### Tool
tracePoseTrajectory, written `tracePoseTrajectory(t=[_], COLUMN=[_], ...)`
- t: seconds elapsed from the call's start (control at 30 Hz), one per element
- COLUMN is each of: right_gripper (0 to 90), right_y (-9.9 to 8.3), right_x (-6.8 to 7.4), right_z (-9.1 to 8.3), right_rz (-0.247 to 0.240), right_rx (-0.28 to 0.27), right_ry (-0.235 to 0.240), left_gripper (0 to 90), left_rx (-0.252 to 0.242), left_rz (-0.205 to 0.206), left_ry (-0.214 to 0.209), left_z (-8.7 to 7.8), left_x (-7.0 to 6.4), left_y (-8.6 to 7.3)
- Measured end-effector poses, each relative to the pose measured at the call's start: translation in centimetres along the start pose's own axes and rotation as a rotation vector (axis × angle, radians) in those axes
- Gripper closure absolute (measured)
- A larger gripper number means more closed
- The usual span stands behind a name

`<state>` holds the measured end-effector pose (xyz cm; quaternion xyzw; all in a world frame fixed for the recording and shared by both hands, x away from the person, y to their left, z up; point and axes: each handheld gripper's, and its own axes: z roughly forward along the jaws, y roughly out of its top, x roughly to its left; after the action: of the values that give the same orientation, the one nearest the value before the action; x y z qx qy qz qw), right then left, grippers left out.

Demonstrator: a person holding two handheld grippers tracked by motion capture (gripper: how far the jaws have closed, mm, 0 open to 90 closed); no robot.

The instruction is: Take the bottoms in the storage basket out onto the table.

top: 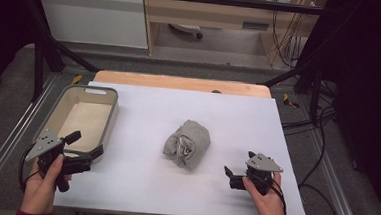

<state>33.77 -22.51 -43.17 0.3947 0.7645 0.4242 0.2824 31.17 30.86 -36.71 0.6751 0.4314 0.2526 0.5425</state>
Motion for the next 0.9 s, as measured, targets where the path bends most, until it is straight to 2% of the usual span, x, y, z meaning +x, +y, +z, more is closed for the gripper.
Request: tracePoseTrajectory(t=[0.47, 0.7, 0.9], right_gripper=[2.8, 2.8, 2.7], right_y=[0.0, 0.0, 0.0], right_x=[0.0, 0.0, 0.1], right_z=[0.0, 0.0, 0.0], right_rz=[-0.005, -0.005, -0.004], right_rx=[-0.001, 0.000, 0.002], right_ry=[0.000, 0.001, 0.003], left_gripper=[4.2, 4.3, 4.7], left_rx=[0.019, 0.021, 0.028], left_rz=[-0.012, -0.017, -0.004], left_ry=[0.023, 0.022, 0.020], left_z=[-0.3, -0.2, 0.1], left_x=[1.3, 1.7, 1.8], left_y=[-1.4, -1.8, -2.1])
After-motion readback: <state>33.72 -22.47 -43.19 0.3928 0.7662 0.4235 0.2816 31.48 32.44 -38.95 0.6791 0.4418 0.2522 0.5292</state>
